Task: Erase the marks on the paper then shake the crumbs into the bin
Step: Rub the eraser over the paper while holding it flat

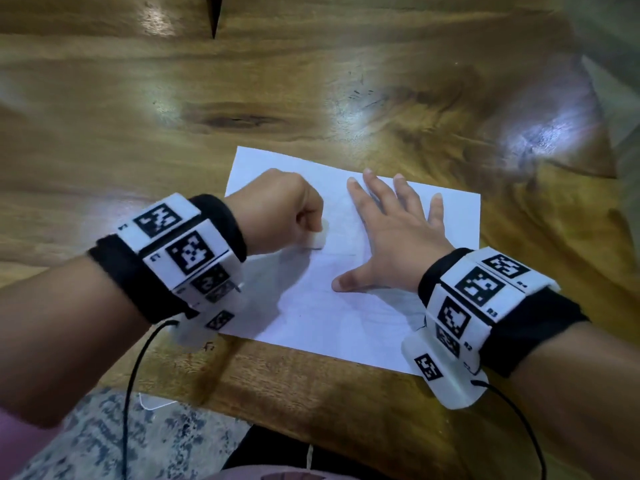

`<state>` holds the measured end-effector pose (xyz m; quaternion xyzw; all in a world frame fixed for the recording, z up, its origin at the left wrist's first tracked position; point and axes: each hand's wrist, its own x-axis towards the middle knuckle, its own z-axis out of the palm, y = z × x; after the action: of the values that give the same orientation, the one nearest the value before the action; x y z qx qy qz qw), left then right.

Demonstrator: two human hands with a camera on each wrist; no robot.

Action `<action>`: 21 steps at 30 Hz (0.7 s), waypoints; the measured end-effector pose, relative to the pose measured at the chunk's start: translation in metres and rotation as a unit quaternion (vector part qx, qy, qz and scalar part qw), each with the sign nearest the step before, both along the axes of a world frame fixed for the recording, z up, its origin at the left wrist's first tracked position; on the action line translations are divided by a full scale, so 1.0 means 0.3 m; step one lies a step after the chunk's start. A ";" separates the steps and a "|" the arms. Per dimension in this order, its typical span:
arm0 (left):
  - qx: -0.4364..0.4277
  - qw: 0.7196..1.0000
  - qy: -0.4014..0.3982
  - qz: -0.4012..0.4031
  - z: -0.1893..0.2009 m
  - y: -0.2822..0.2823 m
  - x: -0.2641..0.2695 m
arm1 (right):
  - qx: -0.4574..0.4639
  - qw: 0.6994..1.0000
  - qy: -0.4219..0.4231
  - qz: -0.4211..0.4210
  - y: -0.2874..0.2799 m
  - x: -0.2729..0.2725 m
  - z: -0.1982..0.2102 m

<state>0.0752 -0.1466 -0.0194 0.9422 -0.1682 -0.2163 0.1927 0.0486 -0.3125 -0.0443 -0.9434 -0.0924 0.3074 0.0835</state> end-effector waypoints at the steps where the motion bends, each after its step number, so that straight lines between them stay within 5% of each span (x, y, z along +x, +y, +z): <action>1: -0.003 1.000 -0.012 0.016 0.004 -0.003 0.016 | -0.002 1.000 0.001 0.001 0.001 0.001 0.000; 11: 0.029 0.998 -0.034 0.047 0.007 -0.029 0.083 | -0.003 0.997 -0.072 0.036 -0.049 0.040 0.027; 21: -0.008 0.995 -0.074 0.073 0.006 -0.079 0.090 | -0.001 0.998 -0.052 0.019 -0.050 0.049 0.021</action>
<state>0.1022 -0.1702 -0.0176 0.9638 -0.1141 -0.1303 0.2026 0.0633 -0.3275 -0.0381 -0.9564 -0.1140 0.2591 0.0714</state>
